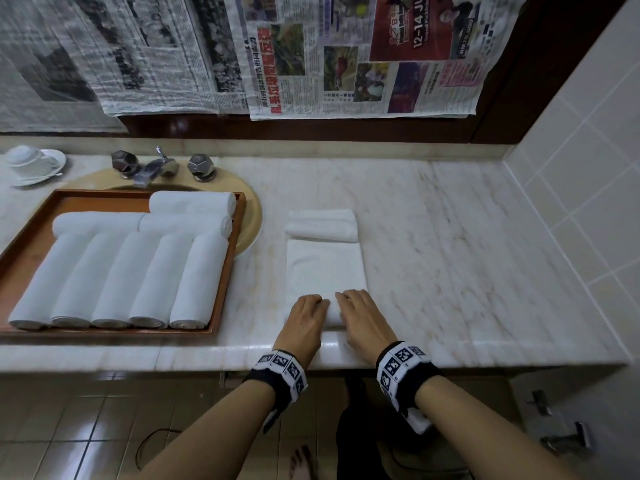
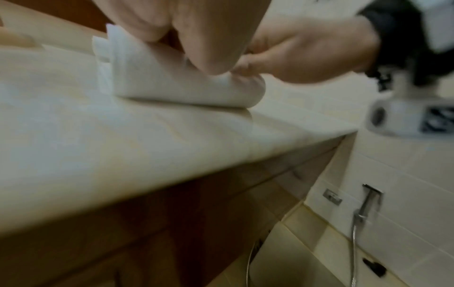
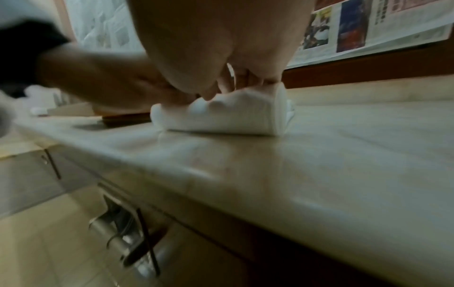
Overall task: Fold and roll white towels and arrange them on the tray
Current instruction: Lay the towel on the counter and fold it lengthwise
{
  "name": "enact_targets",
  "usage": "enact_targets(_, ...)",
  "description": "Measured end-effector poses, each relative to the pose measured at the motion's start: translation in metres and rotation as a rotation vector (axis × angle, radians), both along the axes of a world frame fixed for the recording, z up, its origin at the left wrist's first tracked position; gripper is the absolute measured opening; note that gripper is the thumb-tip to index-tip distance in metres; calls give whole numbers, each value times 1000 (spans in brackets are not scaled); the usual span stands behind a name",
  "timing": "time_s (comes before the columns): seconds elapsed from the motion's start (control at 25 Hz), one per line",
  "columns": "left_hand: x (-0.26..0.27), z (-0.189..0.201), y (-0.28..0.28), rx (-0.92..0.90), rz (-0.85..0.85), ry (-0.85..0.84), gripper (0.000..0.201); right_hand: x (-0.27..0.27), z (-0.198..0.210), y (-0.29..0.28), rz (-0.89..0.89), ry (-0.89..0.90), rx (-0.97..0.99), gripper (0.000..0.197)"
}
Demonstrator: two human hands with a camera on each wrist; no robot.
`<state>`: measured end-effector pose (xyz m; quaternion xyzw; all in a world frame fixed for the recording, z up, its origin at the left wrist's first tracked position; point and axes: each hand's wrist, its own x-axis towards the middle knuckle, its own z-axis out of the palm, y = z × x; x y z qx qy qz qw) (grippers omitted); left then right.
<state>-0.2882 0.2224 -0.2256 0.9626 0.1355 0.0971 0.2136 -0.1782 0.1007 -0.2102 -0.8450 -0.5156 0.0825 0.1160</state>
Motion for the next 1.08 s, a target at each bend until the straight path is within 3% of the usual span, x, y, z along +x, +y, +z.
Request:
enact_targets(0.12, 20, 10, 16, 26, -58, 163, 40, -6, -14, -5, 11, -126, 14, 54)
enact_targets(0.2, 27, 16, 16, 28, -28, 206, 41, 0, -7, 1, 27, -87, 19, 54)
enact_targets(0.32, 15, 17, -1, 49, 33, 94, 48, 10, 5, 10, 27, 15, -46, 46)
enact_targets(0.44, -9, -3, -14, 64, -59, -30, 65, 14, 7, 15, 4, 54, -140, 44)
enact_targets(0.6, -6, -8, -6, 46, -45, -17, 49, -4, -3, 2, -32, -34, -33, 38)
enact_targets(0.8, 23, 11, 11, 43, -58, 173, 48, -1, -7, -2, -1, -61, -60, 58)
enact_targets(0.92, 10, 10, -6, 72, 38, 80, 60, 12, 8, 10, 38, 32, -87, 51)
enact_targets(1.08, -14, -5, -17, 38, -22, -33, 70, 11, 11, 10, 40, 75, -92, 45)
